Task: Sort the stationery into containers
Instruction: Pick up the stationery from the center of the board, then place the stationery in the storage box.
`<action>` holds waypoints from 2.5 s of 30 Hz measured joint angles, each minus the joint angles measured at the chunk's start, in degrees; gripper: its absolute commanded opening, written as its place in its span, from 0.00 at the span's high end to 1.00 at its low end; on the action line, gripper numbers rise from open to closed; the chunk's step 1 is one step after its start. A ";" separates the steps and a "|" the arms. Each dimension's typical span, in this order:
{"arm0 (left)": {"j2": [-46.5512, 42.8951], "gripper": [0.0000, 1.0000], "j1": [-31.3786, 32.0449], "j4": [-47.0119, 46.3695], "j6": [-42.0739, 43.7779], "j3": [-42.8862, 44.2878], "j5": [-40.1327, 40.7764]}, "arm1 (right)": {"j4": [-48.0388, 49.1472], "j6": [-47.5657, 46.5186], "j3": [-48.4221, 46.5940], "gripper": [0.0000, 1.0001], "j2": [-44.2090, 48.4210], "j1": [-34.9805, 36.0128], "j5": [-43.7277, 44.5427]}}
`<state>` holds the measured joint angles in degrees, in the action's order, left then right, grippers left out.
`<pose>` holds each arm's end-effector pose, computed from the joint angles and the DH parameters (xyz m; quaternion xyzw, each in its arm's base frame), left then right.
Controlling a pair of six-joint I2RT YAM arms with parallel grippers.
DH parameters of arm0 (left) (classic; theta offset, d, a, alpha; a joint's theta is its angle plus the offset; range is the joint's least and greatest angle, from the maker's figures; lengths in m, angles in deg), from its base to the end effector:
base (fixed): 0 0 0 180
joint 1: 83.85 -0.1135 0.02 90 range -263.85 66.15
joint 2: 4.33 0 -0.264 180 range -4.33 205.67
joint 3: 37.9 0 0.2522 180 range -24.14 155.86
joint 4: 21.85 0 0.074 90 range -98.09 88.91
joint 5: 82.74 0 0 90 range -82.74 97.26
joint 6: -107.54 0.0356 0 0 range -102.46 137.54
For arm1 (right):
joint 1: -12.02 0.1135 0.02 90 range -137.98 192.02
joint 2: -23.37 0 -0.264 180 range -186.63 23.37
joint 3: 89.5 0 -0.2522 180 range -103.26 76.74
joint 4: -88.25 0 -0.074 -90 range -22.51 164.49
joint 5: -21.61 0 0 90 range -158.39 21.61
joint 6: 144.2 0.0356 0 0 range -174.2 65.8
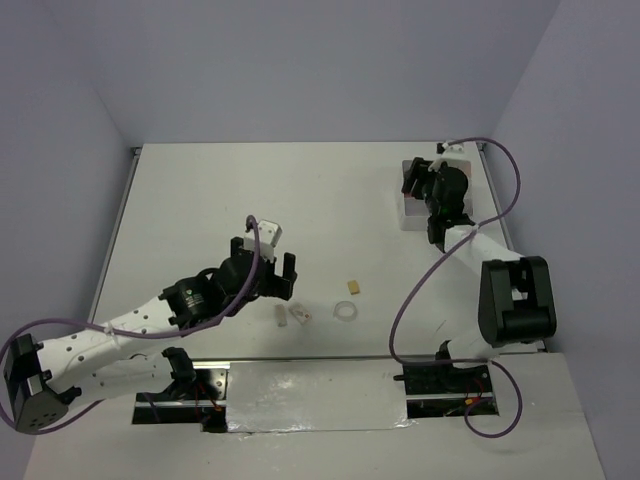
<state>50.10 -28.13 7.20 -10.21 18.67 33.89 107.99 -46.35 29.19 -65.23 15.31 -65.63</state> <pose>0.1331 -0.1669 0.2898 0.0835 0.8339 -0.1924 0.5106 0.3458 0.0182 0.2474 0.0458 0.7507 0.0459 0.6575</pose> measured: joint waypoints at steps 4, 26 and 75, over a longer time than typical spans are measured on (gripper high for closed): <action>1.38 0.01 -0.70 9.51 -6.43 7.19 6.99 | -16.96 2.49 -4.04 0.26 6.29 8.52 2.10; 0.35 0.01 -22.32 25.49 -2.62 12.20 1.38 | -55.30 13.81 -1.33 0.33 6.91 37.90 10.25; -4.28 0.01 -22.03 24.09 2.08 9.90 -2.49 | -59.67 5.79 -29.07 0.96 -4.17 2.14 10.36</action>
<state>45.82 -50.16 31.29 -8.13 28.57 31.40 48.32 -40.55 0.12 -69.40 17.45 -55.27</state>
